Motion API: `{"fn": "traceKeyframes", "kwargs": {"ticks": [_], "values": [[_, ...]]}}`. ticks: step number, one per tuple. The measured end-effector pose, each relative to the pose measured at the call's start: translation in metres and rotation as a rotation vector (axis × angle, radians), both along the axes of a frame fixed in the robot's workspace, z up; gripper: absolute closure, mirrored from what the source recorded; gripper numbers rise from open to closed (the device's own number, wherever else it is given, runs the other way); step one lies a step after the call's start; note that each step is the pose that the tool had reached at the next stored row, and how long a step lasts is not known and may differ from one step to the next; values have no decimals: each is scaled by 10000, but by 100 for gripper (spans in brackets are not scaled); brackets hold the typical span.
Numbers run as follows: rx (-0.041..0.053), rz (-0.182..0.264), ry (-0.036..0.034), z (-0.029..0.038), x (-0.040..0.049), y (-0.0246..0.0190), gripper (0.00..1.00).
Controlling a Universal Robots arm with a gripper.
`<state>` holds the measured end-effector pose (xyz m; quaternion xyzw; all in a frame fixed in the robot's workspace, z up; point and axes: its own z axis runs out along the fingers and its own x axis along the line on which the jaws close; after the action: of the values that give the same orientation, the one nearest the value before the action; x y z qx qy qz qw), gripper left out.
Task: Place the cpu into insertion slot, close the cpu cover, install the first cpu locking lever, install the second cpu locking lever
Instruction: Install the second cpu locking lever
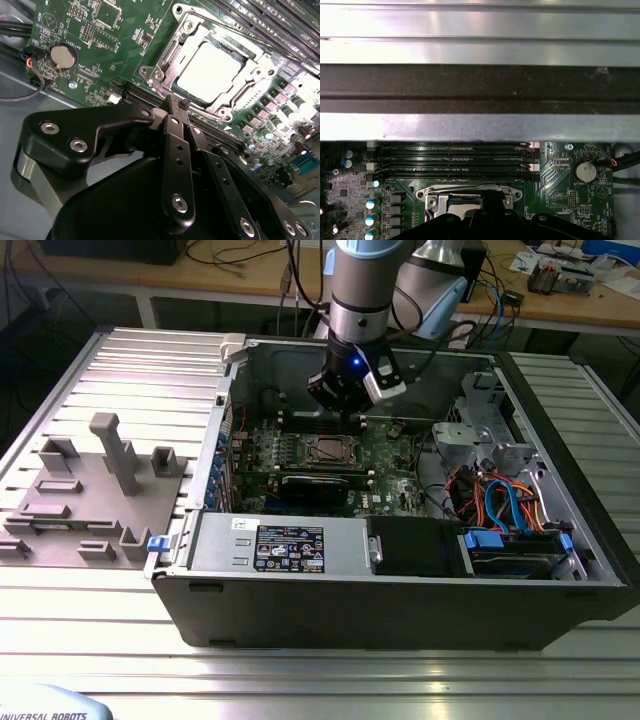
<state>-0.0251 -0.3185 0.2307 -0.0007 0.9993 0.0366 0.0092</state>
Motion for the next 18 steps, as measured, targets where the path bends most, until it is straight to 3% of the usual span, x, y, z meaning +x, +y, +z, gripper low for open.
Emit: {"fn": "traceKeyframes", "kwargs": {"ticks": [4, 9, 11, 18], "values": [[-2, -2, 1, 4, -1, -19, 89], [0, 0, 0, 87, 0, -20, 89], [3, 0, -2, 89, 0, -21, 89], [1, 0, 0, 89, 0, -85, 89]]}}
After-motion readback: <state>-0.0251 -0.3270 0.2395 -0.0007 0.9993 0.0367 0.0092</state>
